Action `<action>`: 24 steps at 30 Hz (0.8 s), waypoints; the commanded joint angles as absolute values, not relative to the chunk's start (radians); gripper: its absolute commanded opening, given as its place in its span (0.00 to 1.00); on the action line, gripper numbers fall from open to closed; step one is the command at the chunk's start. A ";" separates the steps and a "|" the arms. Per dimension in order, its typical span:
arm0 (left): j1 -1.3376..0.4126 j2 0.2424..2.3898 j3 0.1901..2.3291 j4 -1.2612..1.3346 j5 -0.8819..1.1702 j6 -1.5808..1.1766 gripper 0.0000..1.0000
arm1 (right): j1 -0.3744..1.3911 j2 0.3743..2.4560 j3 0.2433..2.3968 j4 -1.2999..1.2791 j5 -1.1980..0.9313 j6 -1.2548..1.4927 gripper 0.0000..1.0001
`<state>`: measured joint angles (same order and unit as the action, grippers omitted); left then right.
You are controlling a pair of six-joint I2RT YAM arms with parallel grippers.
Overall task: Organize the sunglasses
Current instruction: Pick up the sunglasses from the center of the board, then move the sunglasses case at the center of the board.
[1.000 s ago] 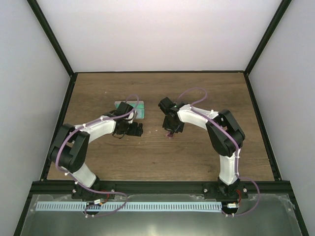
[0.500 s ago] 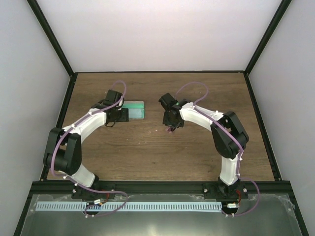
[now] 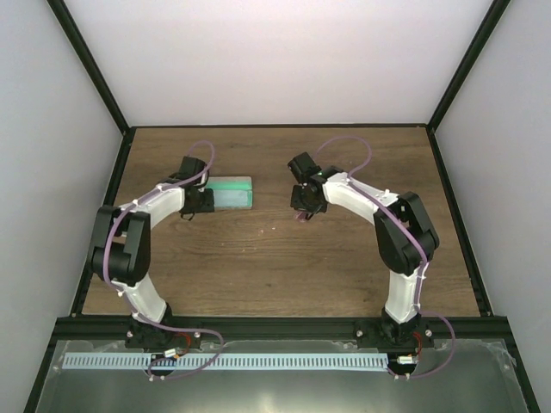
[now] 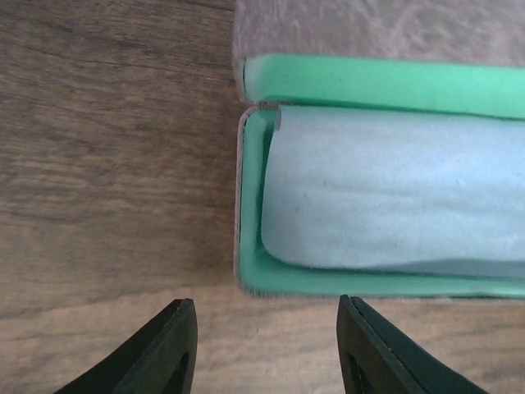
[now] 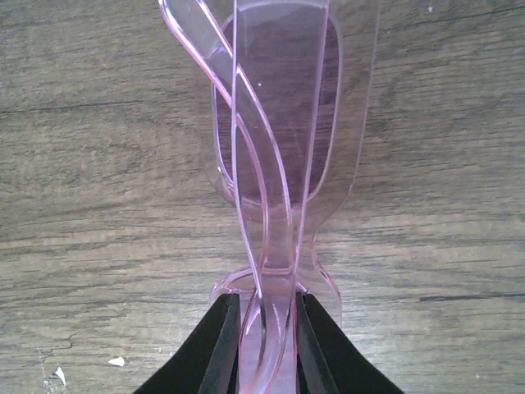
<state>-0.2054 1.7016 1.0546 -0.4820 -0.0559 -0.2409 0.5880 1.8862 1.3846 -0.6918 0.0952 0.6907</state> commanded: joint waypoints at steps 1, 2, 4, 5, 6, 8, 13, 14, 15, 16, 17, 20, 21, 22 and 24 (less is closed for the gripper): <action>-0.203 1.773 1.112 -0.448 -0.057 -0.222 0.48 | 0.567 1.871 1.418 -0.678 0.082 0.645 0.15; -0.202 1.788 1.121 -0.446 -0.059 -0.222 0.47 | 0.562 1.870 1.417 -0.678 0.081 0.641 0.15; -0.200 1.810 1.138 -0.442 -0.063 -0.224 0.47 | 0.552 1.866 1.416 -0.678 0.080 0.634 0.15; -0.198 1.820 1.150 -0.443 -0.063 -0.224 0.47 | 0.548 1.865 1.413 -0.675 0.077 0.631 0.15; -0.196 1.831 1.160 -0.443 -0.063 -0.224 0.47 | 0.544 1.865 1.411 -0.674 0.074 0.627 0.15; -0.195 1.849 1.175 -0.443 -0.066 -0.221 0.47 | 0.538 1.869 1.411 -0.673 0.072 0.618 0.15; -0.190 1.905 1.213 -0.444 -0.068 -0.210 0.35 | 0.530 1.873 1.413 -0.680 0.071 0.611 0.15; -0.190 1.918 1.218 -0.445 -0.066 -0.208 0.32 | 0.529 1.871 1.412 -0.680 0.072 0.610 0.15; -0.189 1.924 1.221 -0.445 -0.064 -0.207 0.29 | 0.528 1.873 1.413 -0.683 0.072 0.609 0.15; -0.189 1.927 1.221 -0.444 -0.060 -0.206 0.28 | 0.528 1.873 1.415 -0.686 0.074 0.608 0.15; -0.188 1.928 1.220 -0.442 -0.057 -0.204 0.26 | 0.526 1.871 1.415 -0.688 0.076 0.607 0.15; -0.189 1.923 1.209 -0.440 -0.047 -0.192 0.19 | 0.525 1.866 1.415 -0.693 0.079 0.606 0.15; -0.189 1.920 1.203 -0.439 -0.047 -0.183 0.15 | 0.525 1.864 1.416 -0.694 0.080 0.606 0.15; -0.189 1.915 1.196 -0.436 -0.051 -0.173 0.10 | 0.525 1.861 1.415 -0.696 0.082 0.607 0.15; -0.189 1.900 1.176 -0.426 -0.049 -0.157 0.04 | 0.525 1.854 1.415 -0.699 0.086 0.609 0.15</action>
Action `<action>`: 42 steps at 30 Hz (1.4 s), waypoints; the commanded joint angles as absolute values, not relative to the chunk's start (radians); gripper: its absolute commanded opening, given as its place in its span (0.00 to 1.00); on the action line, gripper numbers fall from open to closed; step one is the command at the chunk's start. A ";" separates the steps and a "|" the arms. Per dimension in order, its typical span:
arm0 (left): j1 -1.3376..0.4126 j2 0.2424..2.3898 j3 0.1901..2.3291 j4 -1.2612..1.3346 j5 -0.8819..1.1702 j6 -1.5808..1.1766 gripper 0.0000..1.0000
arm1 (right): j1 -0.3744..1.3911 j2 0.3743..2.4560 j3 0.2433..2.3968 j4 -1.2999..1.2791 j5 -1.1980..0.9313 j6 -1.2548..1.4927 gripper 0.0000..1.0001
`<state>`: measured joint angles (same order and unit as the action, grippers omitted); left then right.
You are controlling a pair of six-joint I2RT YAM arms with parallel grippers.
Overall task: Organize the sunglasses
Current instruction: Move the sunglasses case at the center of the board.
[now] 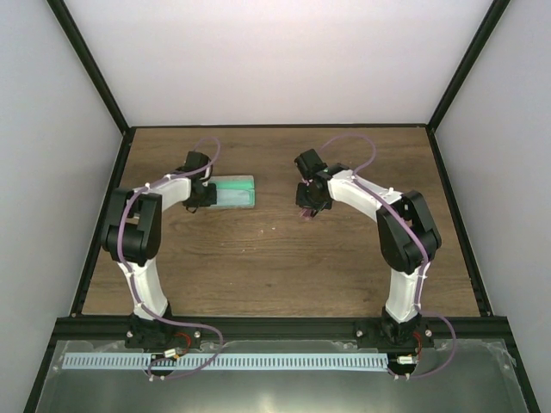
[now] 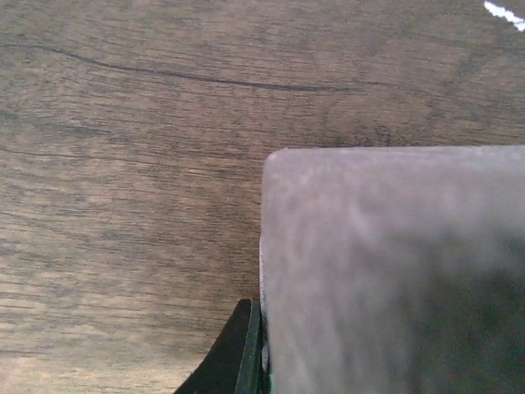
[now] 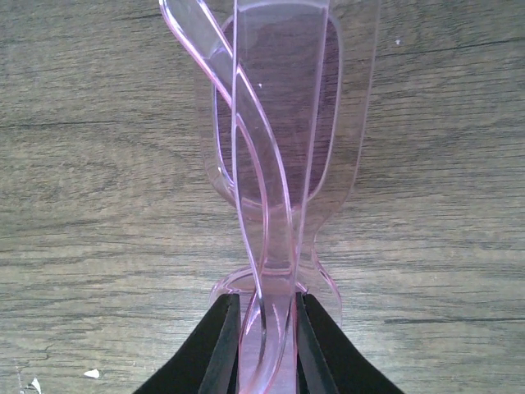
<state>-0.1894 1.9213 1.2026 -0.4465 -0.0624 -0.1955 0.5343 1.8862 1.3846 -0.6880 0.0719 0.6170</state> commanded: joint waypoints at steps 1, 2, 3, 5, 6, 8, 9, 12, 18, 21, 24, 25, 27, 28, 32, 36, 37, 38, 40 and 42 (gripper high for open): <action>-0.190 1.892 1.164 -0.422 -0.045 -0.152 0.04 | 0.524 1.849 1.414 -0.702 0.088 0.610 0.15; -0.189 1.884 1.153 -0.415 -0.030 -0.150 0.04 | 0.525 1.845 1.413 -0.703 0.091 0.610 0.15; -0.190 1.876 1.142 -0.407 -0.016 -0.149 0.04 | 0.525 1.839 1.412 -0.705 0.094 0.612 0.15; -0.192 1.862 1.123 -0.395 0.012 -0.148 0.04 | 0.525 1.824 1.411 -0.710 0.104 0.612 0.15; -0.194 1.856 1.112 -0.391 0.023 -0.145 0.04 | 0.525 1.816 1.409 -0.713 0.109 0.612 0.15; -0.197 1.835 1.092 -0.382 0.062 -0.138 0.04 | 0.525 1.800 1.405 -0.718 0.117 0.614 0.15; -0.201 1.824 1.082 -0.377 0.086 -0.133 0.04 | 0.525 1.790 1.402 -0.721 0.121 0.614 0.15; -0.227 1.789 1.054 -0.366 0.175 -0.092 0.04 | 0.525 1.760 1.387 -0.726 0.129 0.620 0.16; -0.331 1.758 1.022 -0.338 0.283 0.004 0.04 | 0.525 1.685 1.334 -0.735 0.137 0.640 0.16; -0.390 1.798 1.051 -0.349 0.297 0.055 0.04 | 0.525 1.615 1.277 -0.714 0.111 0.610 0.17; -0.442 1.858 1.104 -0.374 0.287 0.111 0.04 | 0.525 1.541 1.203 -0.692 0.086 0.548 0.19; -0.452 1.877 1.121 -0.381 0.283 0.124 0.04 | 0.525 1.510 1.178 -0.684 0.082 0.531 0.19; -0.457 1.907 1.151 -0.393 0.278 0.147 0.04 | 0.525 1.451 1.133 -0.670 0.066 0.499 0.19; -0.457 1.918 1.162 -0.396 0.273 0.156 0.04 | 0.525 1.421 1.116 -0.668 0.056 0.483 0.19; -0.457 1.914 1.159 -0.355 0.293 0.151 0.25 | 0.525 1.331 1.070 -0.643 -0.027 0.414 0.18; -0.457 1.862 1.134 -0.342 0.314 0.137 0.47 | 0.539 1.289 1.061 -0.605 -0.139 0.328 0.18; -0.456 1.840 1.124 -0.341 0.316 0.136 0.51 | 0.548 1.290 1.066 -0.598 -0.160 0.309 0.18; -0.456 1.816 1.112 -0.340 0.318 0.137 0.55 | 0.562 1.295 1.074 -0.597 -0.173 0.291 0.18; -0.457 1.764 1.087 -0.332 0.318 0.127 0.67 | 0.595 1.319 1.104 -0.605 -0.188 0.260 0.18; -0.457 1.706 1.067 -0.335 0.320 0.113 0.77 | 0.631 1.357 1.147 -0.622 -0.189 0.234 0.18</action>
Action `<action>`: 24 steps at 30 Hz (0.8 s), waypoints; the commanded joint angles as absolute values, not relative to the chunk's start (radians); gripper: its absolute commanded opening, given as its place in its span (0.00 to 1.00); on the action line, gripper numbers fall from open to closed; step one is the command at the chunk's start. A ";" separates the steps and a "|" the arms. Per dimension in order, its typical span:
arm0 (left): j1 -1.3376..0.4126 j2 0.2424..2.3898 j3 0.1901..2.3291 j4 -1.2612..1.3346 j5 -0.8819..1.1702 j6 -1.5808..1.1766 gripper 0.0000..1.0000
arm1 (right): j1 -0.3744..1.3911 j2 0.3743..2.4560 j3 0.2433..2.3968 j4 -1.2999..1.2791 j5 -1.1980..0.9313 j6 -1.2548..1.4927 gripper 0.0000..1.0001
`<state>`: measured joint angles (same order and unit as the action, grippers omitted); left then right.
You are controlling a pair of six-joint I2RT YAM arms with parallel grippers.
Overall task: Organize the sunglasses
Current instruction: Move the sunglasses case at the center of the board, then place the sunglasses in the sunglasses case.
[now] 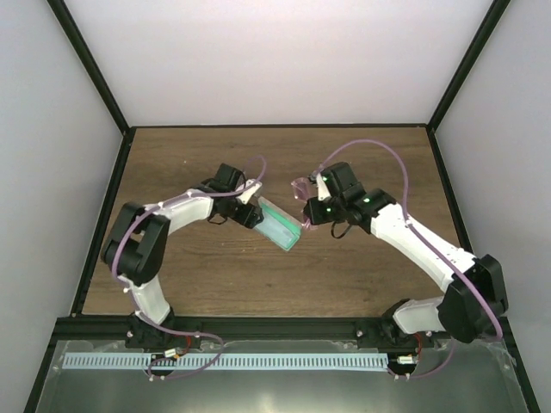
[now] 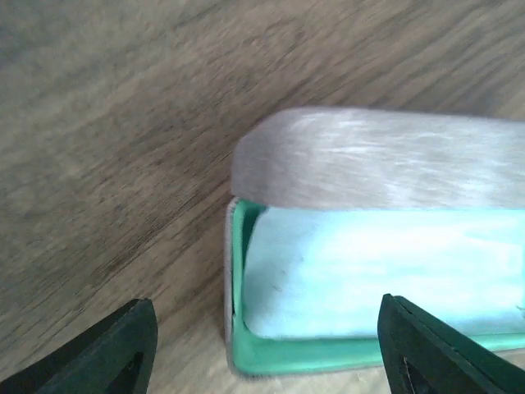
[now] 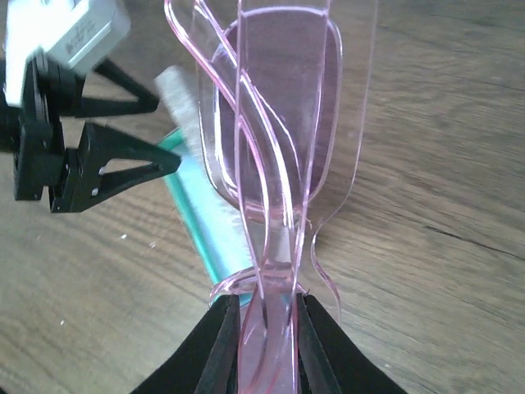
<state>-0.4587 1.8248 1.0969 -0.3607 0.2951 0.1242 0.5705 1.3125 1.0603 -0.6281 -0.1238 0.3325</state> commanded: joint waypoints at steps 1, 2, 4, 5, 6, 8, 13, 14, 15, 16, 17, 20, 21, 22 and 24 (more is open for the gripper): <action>-0.456 1.684 1.058 -0.340 0.323 0.107 0.82 | 0.655 1.375 1.174 -0.629 -0.190 0.218 0.18; -0.455 1.658 1.046 -0.342 0.319 0.098 0.86 | 0.673 1.393 1.191 -0.635 -0.192 0.207 0.18; -0.440 1.599 1.000 -0.328 0.309 0.066 0.94 | 0.704 1.427 1.221 -0.642 -0.191 0.182 0.18; -0.422 1.573 0.981 -0.324 0.314 0.046 0.95 | 0.718 1.439 1.233 -0.644 -0.193 0.170 0.18; -0.402 1.552 0.963 -0.324 0.326 0.027 0.96 | 0.730 1.449 1.242 -0.646 -0.196 0.153 0.18; -0.354 1.514 0.913 -0.308 0.329 -0.036 0.96 | 0.751 1.478 1.256 -0.654 -0.210 0.123 0.18; -0.223 1.441 0.834 -0.292 0.232 -0.142 0.96 | 0.796 1.575 1.310 -0.692 -0.228 0.047 0.17; -0.197 1.442 0.847 -0.310 0.210 -0.155 0.96 | 0.802 1.594 1.317 -0.692 -0.233 0.030 0.17; -0.177 1.441 0.853 -0.319 0.206 -0.163 0.96 | 0.806 1.614 1.322 -0.692 -0.239 0.015 0.17; -0.164 1.440 0.854 -0.322 0.200 -0.175 0.96 | 0.807 1.632 1.324 -0.690 -0.241 0.002 0.17; -0.154 1.437 0.852 -0.323 0.191 -0.183 0.96 | 0.807 1.660 1.328 -0.688 -0.241 -0.011 0.17; -0.145 1.435 0.831 -0.321 0.197 -0.187 0.96 | 0.807 1.719 1.340 -0.686 -0.215 -0.051 0.17; -0.145 1.435 0.822 -0.319 0.200 -0.186 0.96 | 0.807 1.738 1.345 -0.688 -0.199 -0.066 0.17; -0.146 1.433 0.814 -0.317 0.204 -0.186 0.97 | 0.807 1.758 1.352 -0.692 -0.175 -0.082 0.17; -0.146 1.430 0.803 -0.315 0.204 -0.183 0.97 | 0.807 1.789 1.360 -0.689 -0.128 -0.116 0.17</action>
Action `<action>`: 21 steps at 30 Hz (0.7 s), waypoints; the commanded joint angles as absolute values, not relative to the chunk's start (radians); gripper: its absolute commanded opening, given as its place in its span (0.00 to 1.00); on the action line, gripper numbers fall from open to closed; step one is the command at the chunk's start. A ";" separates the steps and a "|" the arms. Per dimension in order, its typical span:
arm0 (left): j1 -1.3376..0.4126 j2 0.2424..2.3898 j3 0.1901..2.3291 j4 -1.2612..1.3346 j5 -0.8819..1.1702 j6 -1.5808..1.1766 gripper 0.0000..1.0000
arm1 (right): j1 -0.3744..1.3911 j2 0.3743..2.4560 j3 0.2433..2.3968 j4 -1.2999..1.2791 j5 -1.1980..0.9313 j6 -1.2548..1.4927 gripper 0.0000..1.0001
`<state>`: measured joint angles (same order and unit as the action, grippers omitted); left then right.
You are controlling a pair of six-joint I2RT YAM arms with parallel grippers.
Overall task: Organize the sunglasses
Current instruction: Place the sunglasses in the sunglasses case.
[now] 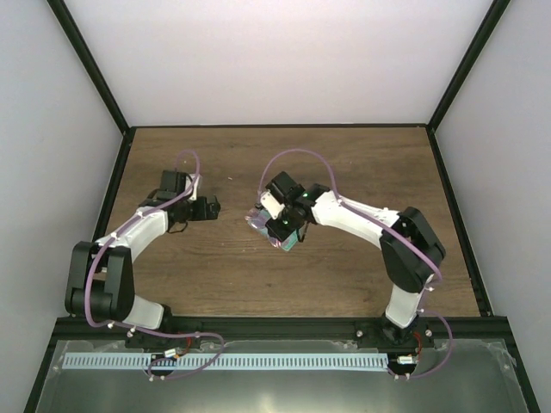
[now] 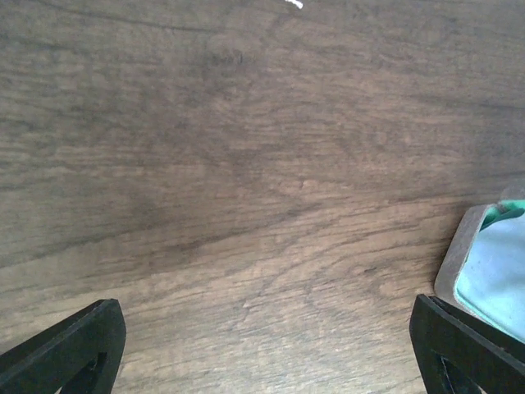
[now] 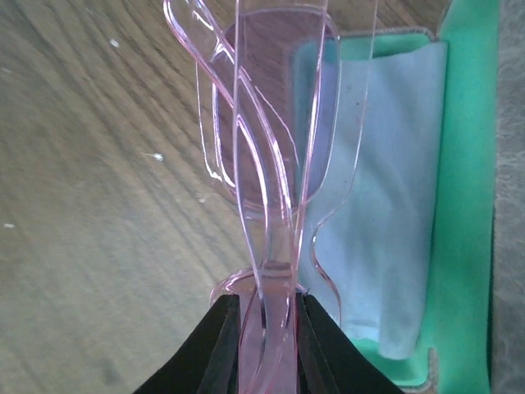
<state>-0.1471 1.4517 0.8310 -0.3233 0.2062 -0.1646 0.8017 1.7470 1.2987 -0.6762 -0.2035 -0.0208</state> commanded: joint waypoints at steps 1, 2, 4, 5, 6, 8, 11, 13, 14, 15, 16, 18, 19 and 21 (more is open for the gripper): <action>-0.146 1.431 0.804 -0.314 0.205 -0.181 0.97 | 0.807 1.804 1.361 -0.684 -0.108 -0.130 0.17; -0.145 1.432 0.808 -0.314 0.206 -0.178 0.97 | 0.807 1.817 1.363 -0.681 -0.092 -0.138 0.17; -0.146 1.439 0.820 -0.317 0.204 -0.169 0.97 | 0.805 1.844 1.369 -0.675 -0.076 -0.143 0.17; -0.145 1.444 0.824 -0.318 0.201 -0.165 0.98 | 0.804 1.857 1.374 -0.674 -0.076 -0.143 0.16; -0.145 1.450 0.826 -0.319 0.197 -0.163 0.98 | 0.804 1.869 1.379 -0.673 -0.074 -0.141 0.16; -0.146 1.453 0.823 -0.315 0.188 -0.160 0.98 | 0.804 1.887 1.380 -0.667 -0.058 -0.137 0.15; -0.145 1.453 0.815 -0.315 0.189 -0.157 0.98 | 0.804 1.910 1.379 -0.657 -0.033 -0.143 0.15; -0.145 1.458 0.814 -0.316 0.191 -0.155 0.98 | 0.804 1.925 1.383 -0.657 -0.021 -0.144 0.15; -0.145 1.461 0.816 -0.316 0.197 -0.153 0.98 | 0.804 1.933 1.385 -0.658 -0.016 -0.142 0.15; -0.146 1.464 0.819 -0.316 0.201 -0.152 0.98 | 0.804 1.941 1.387 -0.662 -0.008 -0.137 0.15; -0.144 1.468 0.820 -0.315 0.205 -0.151 0.98 | 0.804 1.946 1.390 -0.664 -0.002 -0.134 0.15; -0.145 1.473 0.821 -0.315 0.211 -0.150 0.98 | 0.804 1.949 1.388 -0.663 0.002 -0.133 0.15; -0.146 1.475 0.821 -0.314 0.213 -0.150 0.98 | 0.804 1.948 1.387 -0.662 -0.001 -0.133 0.15; -0.146 1.474 0.822 -0.314 0.214 -0.149 0.98 | 0.804 1.948 1.380 -0.658 0.006 -0.133 0.16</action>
